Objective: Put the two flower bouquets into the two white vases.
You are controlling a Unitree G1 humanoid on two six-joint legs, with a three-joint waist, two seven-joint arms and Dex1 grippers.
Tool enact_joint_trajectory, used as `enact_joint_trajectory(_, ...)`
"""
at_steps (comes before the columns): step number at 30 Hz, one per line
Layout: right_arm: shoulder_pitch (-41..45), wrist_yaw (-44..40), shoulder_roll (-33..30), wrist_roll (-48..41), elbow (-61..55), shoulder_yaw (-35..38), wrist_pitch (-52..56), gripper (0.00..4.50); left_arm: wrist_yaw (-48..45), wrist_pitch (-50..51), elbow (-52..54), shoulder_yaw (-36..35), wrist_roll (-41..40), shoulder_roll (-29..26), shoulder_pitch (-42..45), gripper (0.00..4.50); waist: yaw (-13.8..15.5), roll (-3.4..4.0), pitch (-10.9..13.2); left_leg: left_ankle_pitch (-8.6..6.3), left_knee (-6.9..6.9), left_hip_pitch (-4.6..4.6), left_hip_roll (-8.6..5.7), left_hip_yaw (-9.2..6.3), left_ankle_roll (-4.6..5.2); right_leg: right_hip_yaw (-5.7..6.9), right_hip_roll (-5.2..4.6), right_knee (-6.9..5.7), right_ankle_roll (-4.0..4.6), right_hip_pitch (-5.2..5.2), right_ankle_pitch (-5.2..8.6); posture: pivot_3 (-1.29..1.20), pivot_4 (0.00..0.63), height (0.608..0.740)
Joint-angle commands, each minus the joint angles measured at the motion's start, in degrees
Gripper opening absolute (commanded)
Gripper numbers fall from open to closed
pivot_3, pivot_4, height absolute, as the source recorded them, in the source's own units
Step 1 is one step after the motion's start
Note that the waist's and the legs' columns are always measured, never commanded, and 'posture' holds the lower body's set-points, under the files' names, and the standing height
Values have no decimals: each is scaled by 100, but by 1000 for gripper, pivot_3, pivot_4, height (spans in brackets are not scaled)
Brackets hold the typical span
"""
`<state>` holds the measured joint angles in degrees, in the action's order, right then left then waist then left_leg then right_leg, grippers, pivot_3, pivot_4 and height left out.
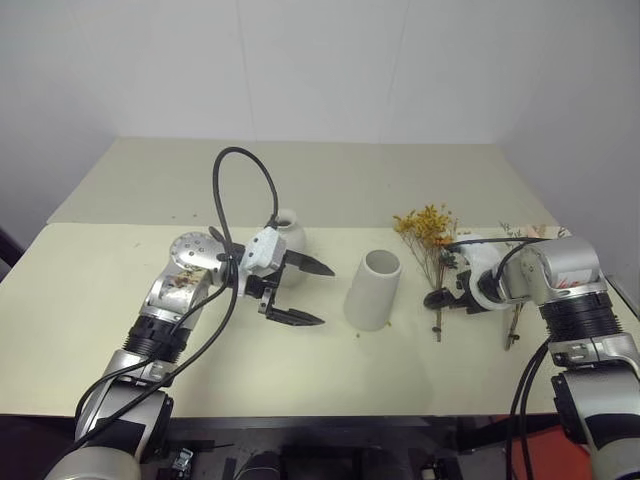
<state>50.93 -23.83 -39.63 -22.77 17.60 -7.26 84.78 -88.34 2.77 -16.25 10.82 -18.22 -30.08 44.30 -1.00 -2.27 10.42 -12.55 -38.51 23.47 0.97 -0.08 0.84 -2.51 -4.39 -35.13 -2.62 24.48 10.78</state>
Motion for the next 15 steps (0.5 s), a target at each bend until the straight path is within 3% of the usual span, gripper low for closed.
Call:
enact_joint_trajectory(1,130,-158,-9,97,96,-3,-104,4500,-13,-83,153,-15,-28,19,-10,4447,-3,0,0,0,0,0,0,0,0,0,0,-1,0,0,0,0,150,740)
enact_joint_trajectory(2,142,-198,16,106,98,-46,-104,4500,-13,-97,157,-18,-23,19,-24,4447,-7,0,0,0,0,-1,0,0,0,0,0,-1,0,-1,0,0,150,740)
enact_joint_trajectory(5,156,-363,77,117,53,-245,-112,3936,-11,-110,165,-46,-30,-1,-42,4500,-22,0,0,0,-1,-5,1,0,0,-1,1,-3,0,-1,0,0,150,740)
enact_joint_trajectory(15,15,-683,117,397,-251,-1010,-298,437,4,-34,273,-115,-67,-150,-109,4500,-132,1,-1,0,-1,-12,4,-2,0,0,3,-4,-2,-8,1,0,150,740)
